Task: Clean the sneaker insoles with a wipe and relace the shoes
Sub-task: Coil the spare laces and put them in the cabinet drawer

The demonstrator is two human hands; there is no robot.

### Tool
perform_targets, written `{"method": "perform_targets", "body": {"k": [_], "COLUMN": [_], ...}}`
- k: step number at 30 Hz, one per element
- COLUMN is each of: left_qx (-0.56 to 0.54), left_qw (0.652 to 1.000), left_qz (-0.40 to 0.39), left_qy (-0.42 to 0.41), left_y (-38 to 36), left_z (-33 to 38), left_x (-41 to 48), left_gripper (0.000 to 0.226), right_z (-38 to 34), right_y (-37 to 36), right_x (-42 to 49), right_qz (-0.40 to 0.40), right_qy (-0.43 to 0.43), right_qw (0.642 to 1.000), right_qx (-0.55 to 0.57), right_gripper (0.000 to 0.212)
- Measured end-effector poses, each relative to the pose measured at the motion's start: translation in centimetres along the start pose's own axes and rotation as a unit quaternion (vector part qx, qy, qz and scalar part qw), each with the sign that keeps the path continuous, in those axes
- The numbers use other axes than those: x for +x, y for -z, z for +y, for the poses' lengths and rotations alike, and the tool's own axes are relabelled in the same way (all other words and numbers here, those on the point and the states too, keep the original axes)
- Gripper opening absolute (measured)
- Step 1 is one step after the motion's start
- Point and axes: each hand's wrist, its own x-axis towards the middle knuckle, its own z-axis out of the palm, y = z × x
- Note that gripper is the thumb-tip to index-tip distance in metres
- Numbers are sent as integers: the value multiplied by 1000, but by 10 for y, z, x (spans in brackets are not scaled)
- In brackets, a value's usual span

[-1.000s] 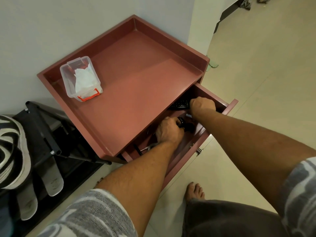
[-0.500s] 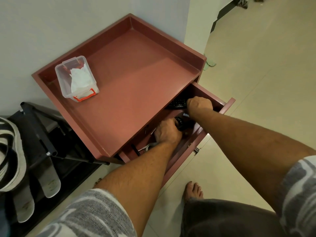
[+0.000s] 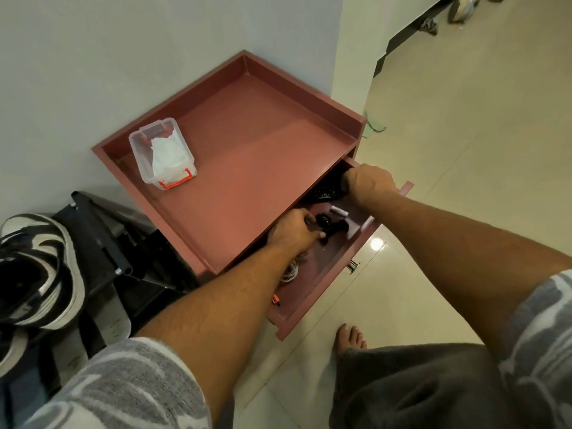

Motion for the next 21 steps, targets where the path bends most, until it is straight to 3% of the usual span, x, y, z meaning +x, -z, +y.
{"method": "perform_targets", "body": {"k": [3,9,14,18,21], "left_qx": [62,64,246,314,336], "left_qw": [996,994,959,946,940], "left_qz": [-48,25,112,72,50], "left_qy": [-49,-83,-89,-23,-31], "left_y": [22,75,102,105,107], "left_z": [3,8,-14,-36,-45], "left_x": [-27,-93,-128,-133,-130], "left_gripper": [45,46,48,46,49], "right_z": [14,16,20,14,7], "right_y": [15,19,-1,-16,-18], "right_x": [-19,-83,-119,-125,-134], "right_qz": [36,104,-20,-102,-208], "right_qy": [-24,-122,-246,-259,-244], "right_qw": [998,967,931,908,882], "right_qx": [39,197,269,313,346], "right_gripper": [10,21,37,36,29]}}
